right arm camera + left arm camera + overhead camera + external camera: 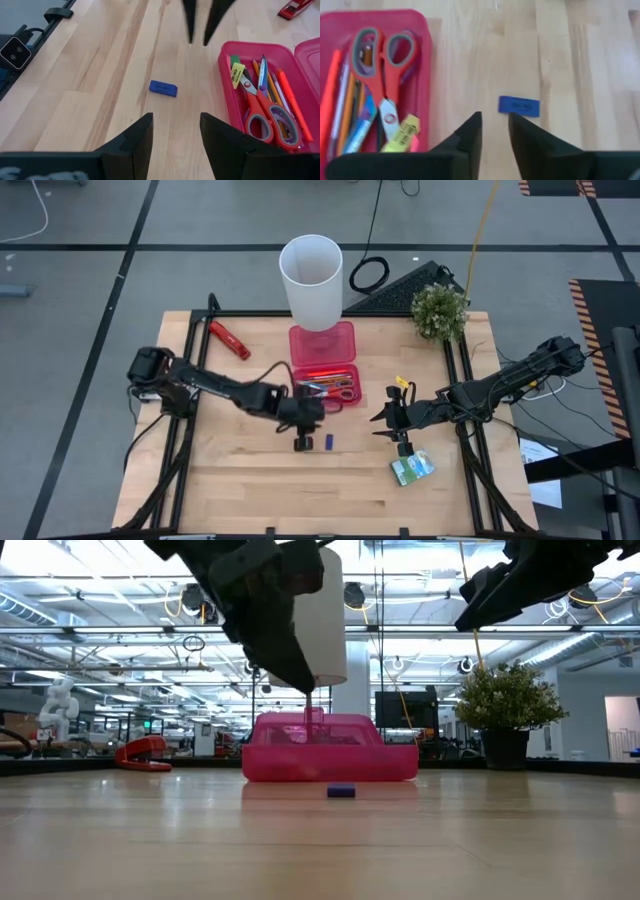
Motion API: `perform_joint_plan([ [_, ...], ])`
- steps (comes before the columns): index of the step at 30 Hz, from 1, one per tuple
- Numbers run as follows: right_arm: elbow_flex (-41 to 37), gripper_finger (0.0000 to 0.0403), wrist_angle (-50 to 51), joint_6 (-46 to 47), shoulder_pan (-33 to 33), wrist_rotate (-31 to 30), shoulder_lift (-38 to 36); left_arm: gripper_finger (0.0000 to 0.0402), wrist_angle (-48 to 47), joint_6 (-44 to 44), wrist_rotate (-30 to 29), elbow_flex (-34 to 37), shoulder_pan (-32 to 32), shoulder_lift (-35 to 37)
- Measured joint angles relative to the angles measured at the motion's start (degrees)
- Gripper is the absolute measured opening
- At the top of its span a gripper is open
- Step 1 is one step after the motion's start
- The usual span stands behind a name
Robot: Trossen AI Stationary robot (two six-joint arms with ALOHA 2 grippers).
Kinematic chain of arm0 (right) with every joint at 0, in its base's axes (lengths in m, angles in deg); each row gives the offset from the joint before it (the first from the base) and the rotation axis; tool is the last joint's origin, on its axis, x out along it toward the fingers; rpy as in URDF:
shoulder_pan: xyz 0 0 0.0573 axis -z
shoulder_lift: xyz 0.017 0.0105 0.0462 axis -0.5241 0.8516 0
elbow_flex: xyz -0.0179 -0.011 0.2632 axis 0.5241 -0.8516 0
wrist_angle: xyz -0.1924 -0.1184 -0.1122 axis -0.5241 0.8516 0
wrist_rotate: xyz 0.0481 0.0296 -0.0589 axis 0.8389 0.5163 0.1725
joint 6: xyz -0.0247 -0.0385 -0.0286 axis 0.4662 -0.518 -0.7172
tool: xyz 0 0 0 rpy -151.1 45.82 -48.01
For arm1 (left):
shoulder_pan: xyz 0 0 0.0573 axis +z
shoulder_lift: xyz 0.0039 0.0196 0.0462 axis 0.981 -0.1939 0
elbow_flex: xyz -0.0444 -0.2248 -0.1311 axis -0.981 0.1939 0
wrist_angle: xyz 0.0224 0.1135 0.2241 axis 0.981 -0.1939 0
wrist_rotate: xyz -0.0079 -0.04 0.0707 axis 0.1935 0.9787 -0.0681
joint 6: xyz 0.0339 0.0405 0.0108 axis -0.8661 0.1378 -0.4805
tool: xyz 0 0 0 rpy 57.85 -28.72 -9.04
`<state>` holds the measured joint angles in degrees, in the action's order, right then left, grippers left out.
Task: Pack school essentials
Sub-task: Put the blue eraser into the pink supply box
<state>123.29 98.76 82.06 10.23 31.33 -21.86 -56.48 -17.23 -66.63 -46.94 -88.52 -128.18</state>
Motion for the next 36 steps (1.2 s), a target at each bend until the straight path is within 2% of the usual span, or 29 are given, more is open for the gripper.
perform_joint_plan([
  [6, 0.0, 0.0155, -0.1, 0.0, 0.0, -0.1, 0.2, 0.0173, 1.5, 11.4, -9.2, 0.0, -5.8, 0.0],
  [12, 0.0, 0.0155, -0.1, 1.7, 0.0, 0.0, 0.2, 0.0221, 1.7, 20.8, -13.5, 0.0, -8.3, 0.0],
  [17, 0.0, 0.0155, -1.0, 3.4, 0.0, 0.0, 0.6, 0.0227, 2.7, 24.2, -16.5, 0.0, -10.3, 0.0],
  [21, 0.0, 0.0155, -5.7, 4.7, 0.0, 0.0, 4.5, 0.0228, 3.1, 24.9, -18.7, 0.0, -11.4, 0.0],
  [28, 0.0, 0.0155, -15.6, 6.4, 0.0, 1.7, 15.7, 0.0228, 2.7, 28.9, -21.4, 0.1, -12.8, -0.8],
  [33, 0.0, 0.0155, -28.0, 7.9, 0.0, 5.0, 25.3, 0.0228, 2.8, 30.8, -23.3, 0.1, -14.1, -0.7],
  [36, 0.0, 0.0155, -35.2, 9.0, 0.0, 6.2, 31.5, 0.0227, 3.0, 32.2, -26.5, 0.1, -14.8, -0.7],
])
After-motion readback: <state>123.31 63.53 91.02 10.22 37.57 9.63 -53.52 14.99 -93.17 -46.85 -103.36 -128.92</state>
